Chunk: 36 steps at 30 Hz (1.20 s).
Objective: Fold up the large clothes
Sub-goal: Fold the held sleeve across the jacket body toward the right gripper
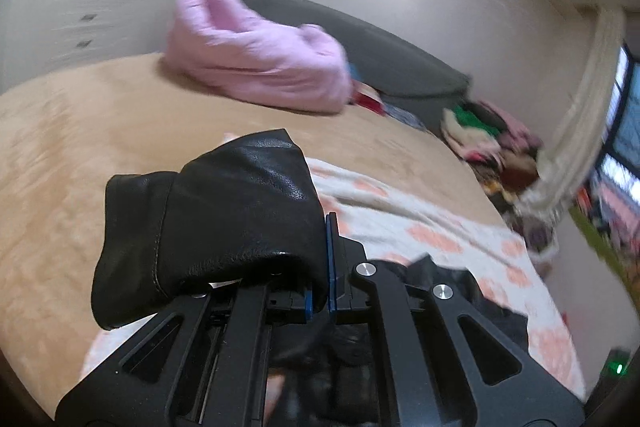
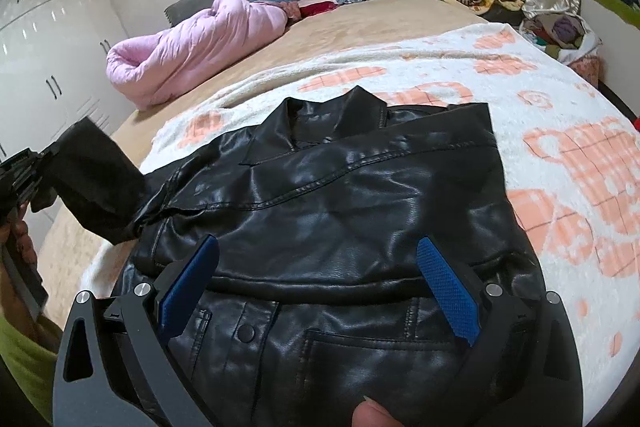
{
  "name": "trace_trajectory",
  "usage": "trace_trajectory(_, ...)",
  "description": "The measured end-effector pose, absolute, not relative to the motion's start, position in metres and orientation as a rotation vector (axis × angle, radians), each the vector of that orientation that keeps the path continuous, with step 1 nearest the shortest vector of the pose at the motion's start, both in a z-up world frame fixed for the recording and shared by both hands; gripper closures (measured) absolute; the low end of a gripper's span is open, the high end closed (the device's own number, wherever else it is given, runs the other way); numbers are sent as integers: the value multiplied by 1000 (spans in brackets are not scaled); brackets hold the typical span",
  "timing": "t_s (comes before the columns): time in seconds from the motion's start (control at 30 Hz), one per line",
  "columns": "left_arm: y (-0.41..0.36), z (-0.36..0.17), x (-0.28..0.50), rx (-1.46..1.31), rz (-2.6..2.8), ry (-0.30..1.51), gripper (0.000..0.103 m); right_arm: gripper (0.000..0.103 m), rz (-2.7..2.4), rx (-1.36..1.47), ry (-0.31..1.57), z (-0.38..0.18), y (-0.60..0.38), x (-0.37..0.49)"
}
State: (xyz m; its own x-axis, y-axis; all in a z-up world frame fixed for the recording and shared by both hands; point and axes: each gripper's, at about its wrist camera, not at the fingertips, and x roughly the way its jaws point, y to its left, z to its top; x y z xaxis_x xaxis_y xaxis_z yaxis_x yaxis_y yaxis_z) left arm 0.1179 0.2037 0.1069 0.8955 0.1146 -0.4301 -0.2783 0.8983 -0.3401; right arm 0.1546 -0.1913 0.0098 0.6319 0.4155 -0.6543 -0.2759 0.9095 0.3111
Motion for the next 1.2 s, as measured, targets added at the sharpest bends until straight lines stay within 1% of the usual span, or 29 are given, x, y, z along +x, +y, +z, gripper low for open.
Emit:
trace_trajectory(0.23, 131, 96, 147, -245, 48, 479, 103, 4, 355, 253, 806, 4, -213, 157)
trace_trajectory(0.4, 86, 76, 157, -111, -64, 538, 103, 4, 316, 321, 817, 0, -232, 160)
trace_trajectory(0.73, 23, 23, 168, 39, -274, 701, 102, 4, 220, 416, 833, -4, -267, 166)
trace_trajectory(1.0, -3, -22, 176, 147, -330, 809, 98, 4, 151, 460, 859, -15, -287, 172)
trace_trajectory(1.1, -10, -32, 177, 179, -351, 846, 89, 4, 136, 466, 865, -19, -290, 174)
trace_trajectory(1.2, -15, -38, 173, 197, -373, 856, 71, 4, 125, 466, 868, -21, -294, 176)
